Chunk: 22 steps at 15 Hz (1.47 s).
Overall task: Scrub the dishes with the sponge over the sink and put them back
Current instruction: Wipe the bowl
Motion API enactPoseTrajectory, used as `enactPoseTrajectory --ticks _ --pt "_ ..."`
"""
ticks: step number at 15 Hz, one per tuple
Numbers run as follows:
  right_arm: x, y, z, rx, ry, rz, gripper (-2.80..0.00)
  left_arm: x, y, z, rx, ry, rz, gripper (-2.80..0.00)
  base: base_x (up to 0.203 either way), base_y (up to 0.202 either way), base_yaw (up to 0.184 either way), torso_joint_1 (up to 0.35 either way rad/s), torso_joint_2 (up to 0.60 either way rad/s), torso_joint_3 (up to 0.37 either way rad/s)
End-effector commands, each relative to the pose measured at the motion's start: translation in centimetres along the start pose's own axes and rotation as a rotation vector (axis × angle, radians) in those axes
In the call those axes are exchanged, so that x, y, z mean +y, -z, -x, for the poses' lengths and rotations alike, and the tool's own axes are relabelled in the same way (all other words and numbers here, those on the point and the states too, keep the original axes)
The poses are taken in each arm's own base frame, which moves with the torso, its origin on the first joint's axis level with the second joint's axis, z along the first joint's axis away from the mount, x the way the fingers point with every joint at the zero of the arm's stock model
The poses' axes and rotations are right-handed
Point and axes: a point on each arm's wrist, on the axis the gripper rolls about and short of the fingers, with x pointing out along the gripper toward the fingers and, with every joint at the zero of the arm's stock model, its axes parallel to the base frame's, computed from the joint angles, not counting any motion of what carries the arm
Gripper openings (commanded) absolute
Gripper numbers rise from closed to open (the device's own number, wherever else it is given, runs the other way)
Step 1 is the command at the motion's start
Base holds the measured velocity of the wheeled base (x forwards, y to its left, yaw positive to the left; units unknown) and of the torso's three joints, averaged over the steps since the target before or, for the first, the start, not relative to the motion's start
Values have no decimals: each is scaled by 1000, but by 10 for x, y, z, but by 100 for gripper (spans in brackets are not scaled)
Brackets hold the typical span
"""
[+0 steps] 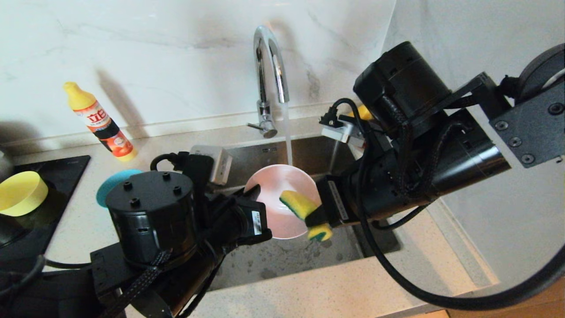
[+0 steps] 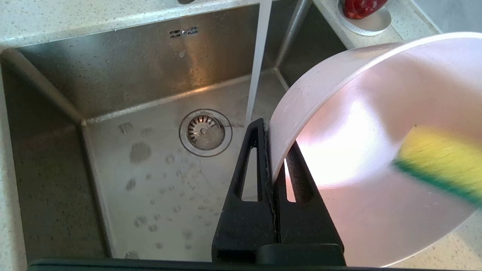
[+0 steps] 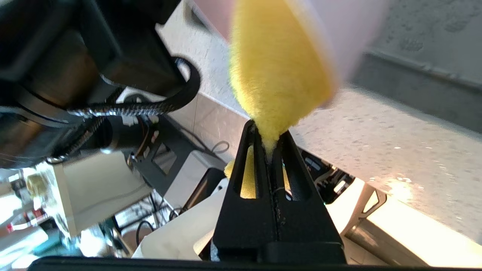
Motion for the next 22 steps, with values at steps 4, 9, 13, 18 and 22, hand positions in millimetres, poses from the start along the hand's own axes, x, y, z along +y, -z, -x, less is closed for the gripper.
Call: enactPoseTrajectory --ticks 4,9,13,18,22 --pt "12 11 -22 71 -12 23 -280 4 -3 -3 -13 -18 9 -280 0 0 0 0 0 0" --pt "21 17 -37 110 -21 48 -280 7 -2 -6 -9 -31 9 -280 0 0 0 0 0 0" --pt "28 13 -43 101 -37 61 -280 7 -1 -7 -5 -32 14 -280 0 0 0 0 0 0" --pt "34 13 -42 92 -49 67 -280 7 -4 -7 -15 -35 19 -280 0 0 0 0 0 0" --pt "10 0 -15 25 -15 12 -280 9 -5 -6 -15 -40 19 -280 0 0 0 0 0 0"
